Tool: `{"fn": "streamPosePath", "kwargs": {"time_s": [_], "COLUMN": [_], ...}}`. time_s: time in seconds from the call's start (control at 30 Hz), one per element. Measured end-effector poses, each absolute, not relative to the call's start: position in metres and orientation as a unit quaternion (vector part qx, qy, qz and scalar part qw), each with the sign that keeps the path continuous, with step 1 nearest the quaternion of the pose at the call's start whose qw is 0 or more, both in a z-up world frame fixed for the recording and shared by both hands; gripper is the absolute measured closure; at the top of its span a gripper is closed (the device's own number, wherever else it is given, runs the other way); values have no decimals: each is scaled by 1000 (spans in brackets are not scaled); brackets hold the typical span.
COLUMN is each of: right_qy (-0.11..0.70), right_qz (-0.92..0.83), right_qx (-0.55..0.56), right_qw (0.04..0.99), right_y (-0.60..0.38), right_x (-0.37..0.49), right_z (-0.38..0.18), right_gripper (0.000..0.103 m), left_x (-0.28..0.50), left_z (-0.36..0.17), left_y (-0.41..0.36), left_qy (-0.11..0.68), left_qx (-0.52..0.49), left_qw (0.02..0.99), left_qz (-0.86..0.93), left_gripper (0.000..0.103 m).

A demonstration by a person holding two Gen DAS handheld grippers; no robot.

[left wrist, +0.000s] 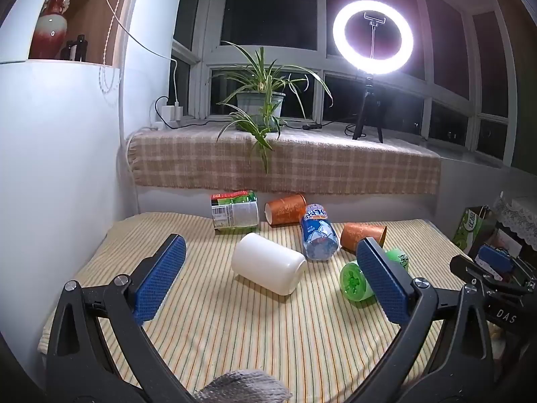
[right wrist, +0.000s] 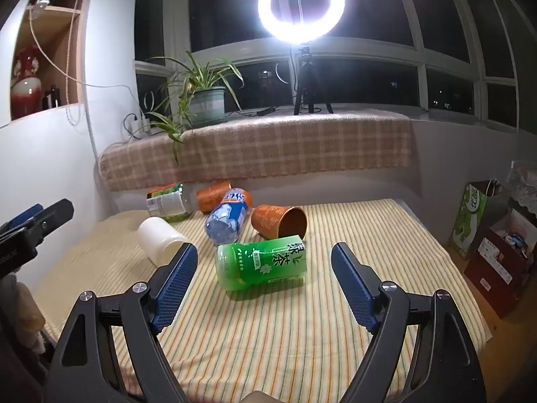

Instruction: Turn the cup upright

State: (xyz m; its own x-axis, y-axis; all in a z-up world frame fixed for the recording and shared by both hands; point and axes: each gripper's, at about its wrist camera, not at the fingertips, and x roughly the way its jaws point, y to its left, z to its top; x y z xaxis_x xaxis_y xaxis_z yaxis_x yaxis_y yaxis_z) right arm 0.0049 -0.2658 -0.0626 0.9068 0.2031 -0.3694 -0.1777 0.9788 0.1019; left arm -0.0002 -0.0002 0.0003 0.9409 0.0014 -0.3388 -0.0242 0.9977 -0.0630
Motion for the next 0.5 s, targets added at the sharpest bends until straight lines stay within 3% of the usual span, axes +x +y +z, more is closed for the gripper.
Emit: {"fn": "streamPosePath", "kwargs": {"time_s": [0.5], "right_qy": [171], "right_qz": [86], "right_qx": [24], "right_qw": [981], "right_y": [-268], "right_x": [-2], "right_z": [-50], "right_gripper": [21], "left_x": [-5], "left_z": [4], "left_y": [-1], "left_qy": [165], "left_qx": [-32], "left_qw": [986], "left_qz": [7], "left_gripper": [0]}}
